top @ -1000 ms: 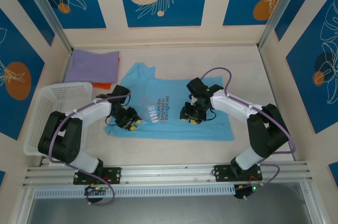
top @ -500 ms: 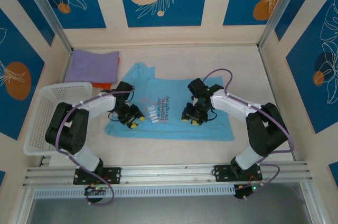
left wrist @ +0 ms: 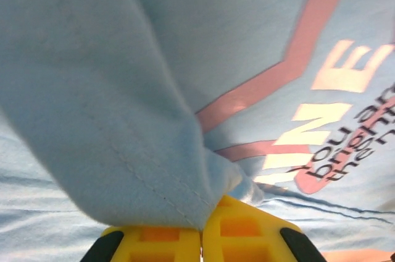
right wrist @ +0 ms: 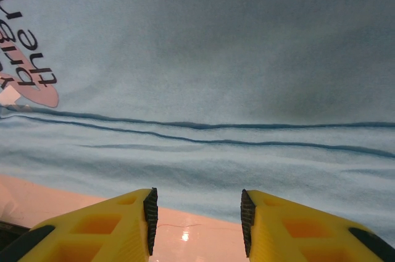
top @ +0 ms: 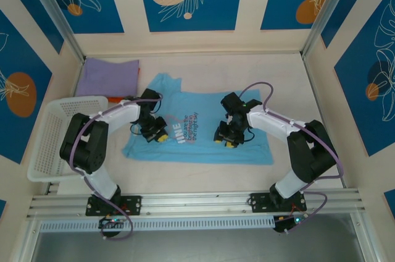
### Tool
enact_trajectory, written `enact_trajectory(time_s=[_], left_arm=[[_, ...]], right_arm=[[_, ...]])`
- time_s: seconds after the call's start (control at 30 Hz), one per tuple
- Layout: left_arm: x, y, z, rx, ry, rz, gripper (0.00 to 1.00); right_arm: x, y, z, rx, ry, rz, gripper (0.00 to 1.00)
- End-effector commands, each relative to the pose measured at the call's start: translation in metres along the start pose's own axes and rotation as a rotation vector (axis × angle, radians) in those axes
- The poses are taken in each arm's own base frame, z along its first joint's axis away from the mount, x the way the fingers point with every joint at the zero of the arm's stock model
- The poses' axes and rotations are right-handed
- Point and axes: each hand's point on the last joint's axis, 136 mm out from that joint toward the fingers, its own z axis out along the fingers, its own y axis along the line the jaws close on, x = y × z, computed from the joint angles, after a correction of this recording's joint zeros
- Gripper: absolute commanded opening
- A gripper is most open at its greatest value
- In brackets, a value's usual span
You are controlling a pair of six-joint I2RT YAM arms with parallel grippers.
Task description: Fold and stack the t-shirts
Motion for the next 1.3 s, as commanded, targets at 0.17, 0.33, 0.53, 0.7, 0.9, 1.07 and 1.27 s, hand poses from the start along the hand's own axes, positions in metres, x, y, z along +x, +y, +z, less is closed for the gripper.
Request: enact_trajectory(time_s=[0.17, 0.33, 0.53, 0.7, 0.9, 1.07, 1.27], left_arm=[[-0.014, -0.032, -0.013, -0.151, -0.022, 0.196, 0.35], [-0.023, -0.072, -0.021, -0.155, -0.037, 0.332, 0.54], [-0.033, -0.059, -0.073, -0.185, -0.163, 0.339, 0.69], [-0.006, -0.027, -0.067, 0.019, -0.076, 0.075, 0.79], [0.006, -0.024, -0.047, 0.193, -0.050, -0.179, 0.88], [-0.002, -0.033, -0.038, 0.228, -0.045, -0.250, 0.85], [-0.011, -0.035, -0.025, 0.186, -0.034, -0.261, 0.71]], right_arm=[[0.007, -0.014, 0.003, 0.030, 0.033, 0.062, 0.42], [0.009, -0.020, 0.004, 0.036, 0.047, 0.090, 0.42], [0.012, -0.020, -0.002, 0.014, 0.028, 0.081, 0.43], [0.012, -0.022, -0.002, 0.005, 0.028, 0.086, 0.43], [0.009, -0.019, 0.000, -0.012, 0.032, 0.080, 0.43], [0.009, -0.017, 0.001, -0.015, 0.042, 0.073, 0.43], [0.009, -0.016, 0.000, -0.015, 0.038, 0.069, 0.43]])
